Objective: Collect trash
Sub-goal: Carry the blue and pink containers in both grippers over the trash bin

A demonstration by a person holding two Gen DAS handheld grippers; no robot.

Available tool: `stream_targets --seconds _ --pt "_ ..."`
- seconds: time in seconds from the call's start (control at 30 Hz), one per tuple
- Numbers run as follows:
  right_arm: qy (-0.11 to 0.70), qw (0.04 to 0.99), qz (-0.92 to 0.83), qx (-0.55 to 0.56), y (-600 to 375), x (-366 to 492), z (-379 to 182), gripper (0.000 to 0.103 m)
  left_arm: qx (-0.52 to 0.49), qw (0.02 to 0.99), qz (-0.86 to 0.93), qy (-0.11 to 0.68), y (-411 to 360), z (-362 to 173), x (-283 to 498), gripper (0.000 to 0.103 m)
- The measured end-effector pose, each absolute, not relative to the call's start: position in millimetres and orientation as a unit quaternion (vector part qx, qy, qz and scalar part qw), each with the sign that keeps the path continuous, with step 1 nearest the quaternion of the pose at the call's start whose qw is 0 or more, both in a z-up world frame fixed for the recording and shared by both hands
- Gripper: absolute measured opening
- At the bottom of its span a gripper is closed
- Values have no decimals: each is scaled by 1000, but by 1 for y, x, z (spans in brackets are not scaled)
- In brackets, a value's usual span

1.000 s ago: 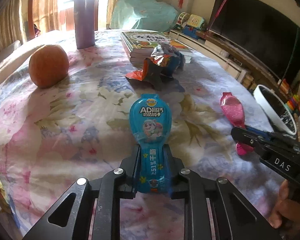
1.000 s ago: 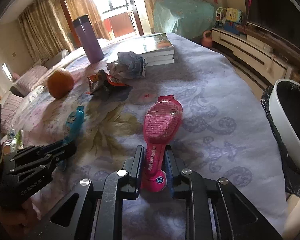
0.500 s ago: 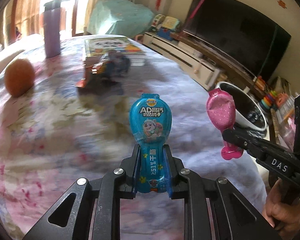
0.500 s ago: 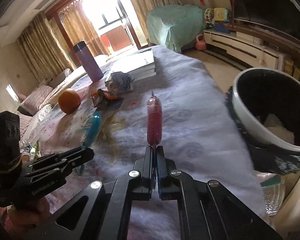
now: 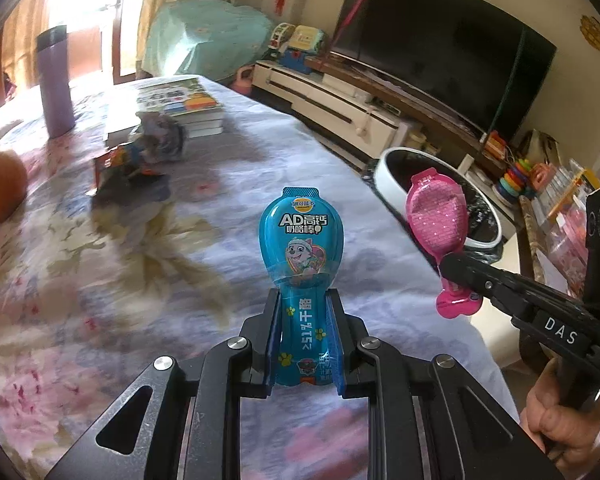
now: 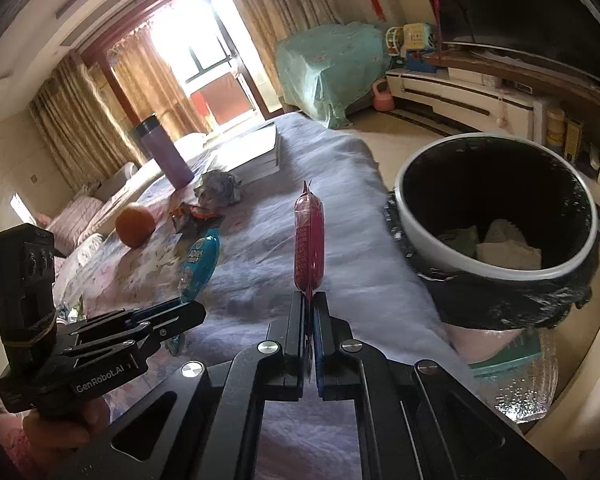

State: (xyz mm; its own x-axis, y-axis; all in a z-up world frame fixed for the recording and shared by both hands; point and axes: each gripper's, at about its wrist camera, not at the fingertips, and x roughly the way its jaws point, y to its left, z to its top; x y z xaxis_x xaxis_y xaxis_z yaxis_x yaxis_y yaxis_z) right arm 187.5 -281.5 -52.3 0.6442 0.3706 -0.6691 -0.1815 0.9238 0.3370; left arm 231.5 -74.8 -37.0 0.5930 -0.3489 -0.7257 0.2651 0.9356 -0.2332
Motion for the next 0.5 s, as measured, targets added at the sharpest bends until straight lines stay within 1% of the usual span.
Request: stream_targets --seconds 0.5 --pt "371 910 111 152 -342 180 -44 3 -23 885 -214 412 -134 -28 257 19"
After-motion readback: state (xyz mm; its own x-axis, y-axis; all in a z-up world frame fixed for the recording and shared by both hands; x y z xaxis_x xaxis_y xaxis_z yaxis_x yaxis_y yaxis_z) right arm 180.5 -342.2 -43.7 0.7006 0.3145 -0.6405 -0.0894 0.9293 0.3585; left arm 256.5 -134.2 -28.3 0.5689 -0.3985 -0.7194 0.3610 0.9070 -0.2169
